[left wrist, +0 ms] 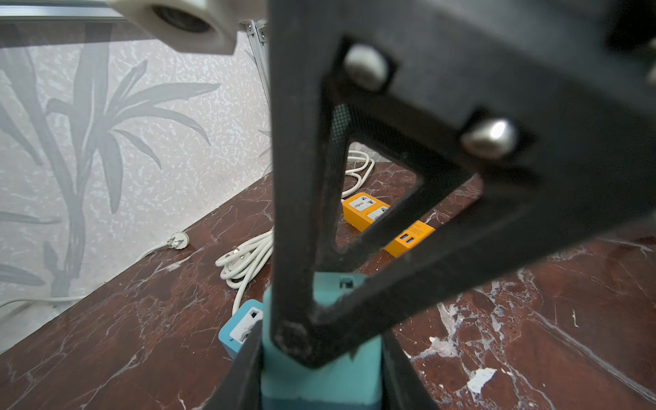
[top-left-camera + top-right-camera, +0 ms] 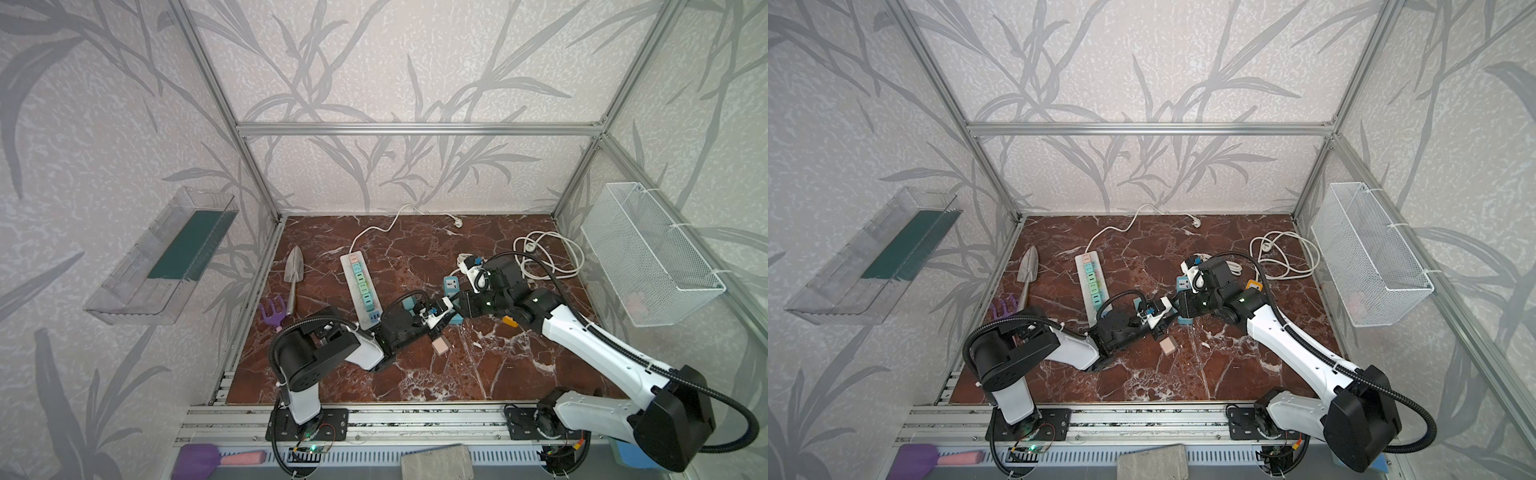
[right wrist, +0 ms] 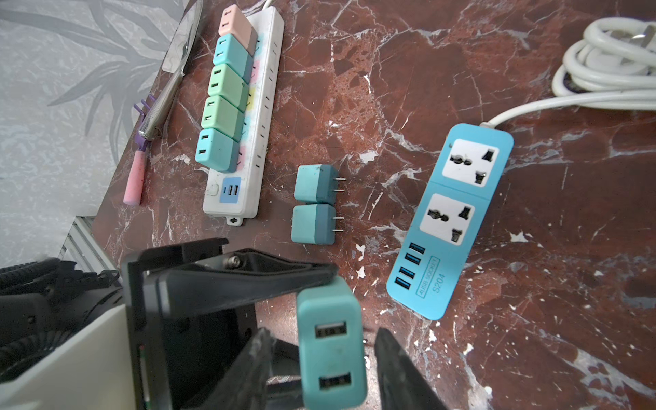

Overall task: Insert plugs into power strip
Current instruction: Pass the plug.

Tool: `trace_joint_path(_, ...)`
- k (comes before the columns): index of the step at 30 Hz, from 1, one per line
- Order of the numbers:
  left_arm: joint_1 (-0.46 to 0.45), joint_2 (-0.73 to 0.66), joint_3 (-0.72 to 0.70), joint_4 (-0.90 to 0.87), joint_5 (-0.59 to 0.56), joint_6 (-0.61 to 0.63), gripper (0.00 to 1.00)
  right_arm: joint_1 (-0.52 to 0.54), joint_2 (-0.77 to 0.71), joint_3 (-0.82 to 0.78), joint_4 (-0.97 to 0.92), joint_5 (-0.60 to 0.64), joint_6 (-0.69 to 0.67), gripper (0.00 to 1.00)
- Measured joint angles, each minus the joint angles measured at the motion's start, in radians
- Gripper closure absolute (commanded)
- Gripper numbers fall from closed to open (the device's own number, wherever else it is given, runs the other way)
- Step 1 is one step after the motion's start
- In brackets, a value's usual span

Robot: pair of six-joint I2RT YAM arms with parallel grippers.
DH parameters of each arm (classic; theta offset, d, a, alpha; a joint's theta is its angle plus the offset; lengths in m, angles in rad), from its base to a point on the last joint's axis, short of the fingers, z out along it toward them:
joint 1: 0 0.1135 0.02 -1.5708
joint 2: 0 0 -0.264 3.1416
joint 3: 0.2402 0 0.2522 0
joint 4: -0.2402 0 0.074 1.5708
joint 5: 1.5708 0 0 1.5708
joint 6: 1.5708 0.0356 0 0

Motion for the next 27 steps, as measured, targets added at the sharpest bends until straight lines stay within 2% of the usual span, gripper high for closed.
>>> trace_joint_path(4,-0.001,0.005,-0.014,0.029,-0.006,0.0,1.0,0.0,0.024,0.0,0.005,0.0,0.001,0.56)
trace_joint_path(7,-0.002,0.007,-0.014,0.035,-0.006,-0.002,1.0,0.0,0.037,0.0,0.016,-0.009,0.005,0.68)
trace_joint_path(8,-0.003,0.01,-0.014,0.039,-0.008,-0.003,1.0,0.003,0.039,0.0,0.021,-0.012,0.006,0.77)
trace_joint_path(12,0.0,0.016,-0.018,0.047,-0.003,-0.021,0.99,0.002,0.043,0.0,0.018,-0.041,-0.027,0.98)
trace_joint_path(13,0.0,0.016,-0.018,0.048,-0.004,-0.021,0.9,0.002,0.043,0.0,0.018,-0.045,-0.028,1.0)
trace_joint_path(14,0.0,0.016,-0.018,0.05,-0.007,-0.021,0.74,0.001,0.042,0.0,0.019,-0.046,-0.028,1.0)
trace_joint_path(15,0.0,0.016,-0.018,0.051,-0.009,-0.021,0.65,0.001,0.042,0.0,0.02,-0.046,-0.028,1.0)
trace_joint_path(18,-0.005,0.016,-0.019,0.059,-0.026,-0.034,0.49,0.002,0.032,0.0,0.022,-0.035,-0.028,1.0)
trace_joint_path(22,-0.009,-0.025,-0.04,0.062,-0.093,-0.131,0.41,0.007,-0.011,0.0,0.027,0.035,-0.009,1.0)
trace_joint_path(27,-0.009,-0.112,-0.115,0.066,-0.126,-0.255,0.37,0.006,-0.061,0.0,0.053,0.177,-0.006,1.0)
